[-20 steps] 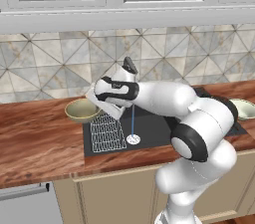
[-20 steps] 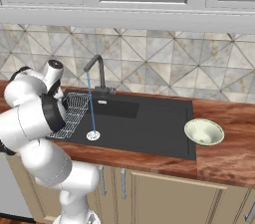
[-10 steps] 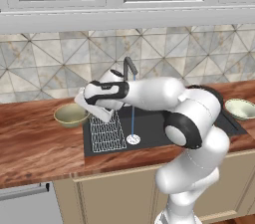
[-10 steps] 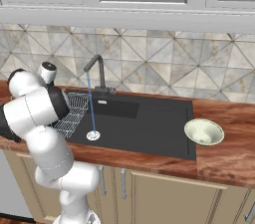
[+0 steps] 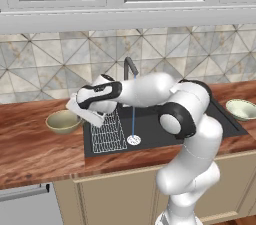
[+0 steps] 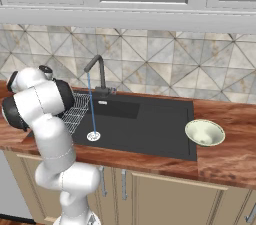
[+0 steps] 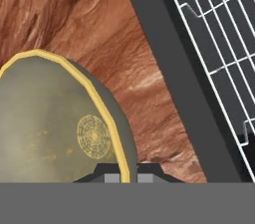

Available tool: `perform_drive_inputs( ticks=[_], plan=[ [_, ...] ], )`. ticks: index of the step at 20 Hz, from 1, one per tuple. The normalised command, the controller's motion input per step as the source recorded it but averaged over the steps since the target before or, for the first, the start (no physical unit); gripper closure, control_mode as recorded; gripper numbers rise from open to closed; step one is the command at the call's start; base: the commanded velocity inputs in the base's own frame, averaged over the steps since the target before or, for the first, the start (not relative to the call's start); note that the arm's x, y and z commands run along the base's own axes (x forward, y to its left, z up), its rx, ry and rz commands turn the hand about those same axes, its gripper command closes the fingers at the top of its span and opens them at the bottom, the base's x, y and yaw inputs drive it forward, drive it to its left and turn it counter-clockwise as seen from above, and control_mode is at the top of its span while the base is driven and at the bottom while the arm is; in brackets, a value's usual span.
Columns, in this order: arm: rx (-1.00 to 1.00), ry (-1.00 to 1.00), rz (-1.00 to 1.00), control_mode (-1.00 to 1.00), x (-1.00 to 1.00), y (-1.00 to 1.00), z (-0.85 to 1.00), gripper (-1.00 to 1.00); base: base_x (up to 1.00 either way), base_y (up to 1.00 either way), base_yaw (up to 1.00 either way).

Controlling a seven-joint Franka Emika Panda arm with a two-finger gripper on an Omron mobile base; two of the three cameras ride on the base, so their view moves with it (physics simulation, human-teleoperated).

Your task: Rinse each bowl for a few seconds and place them down in the sink or on the counter.

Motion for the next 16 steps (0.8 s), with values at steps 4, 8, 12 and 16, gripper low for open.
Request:
perform_drive_inputs(
  ticks=[4,8,12,16],
  plan=[
    [-0.03,0.02,0.05,-1.00,0.01,0.21,-0.18,1.00,0.00,0.00,0.00],
    [-0.05,0.00,0.05,-1.00,0.00,0.15,-0.15,1.00,0.00,0.00,0.00],
    [-0.09,0.00,0.05,-1.00,0.00,0.11,-0.16,1.00,0.00,0.00,0.00],
    [-0.11,0.00,0.06,-1.00,0.00,0.12,-0.21,1.00,0.00,0.00,0.00]
  ],
)
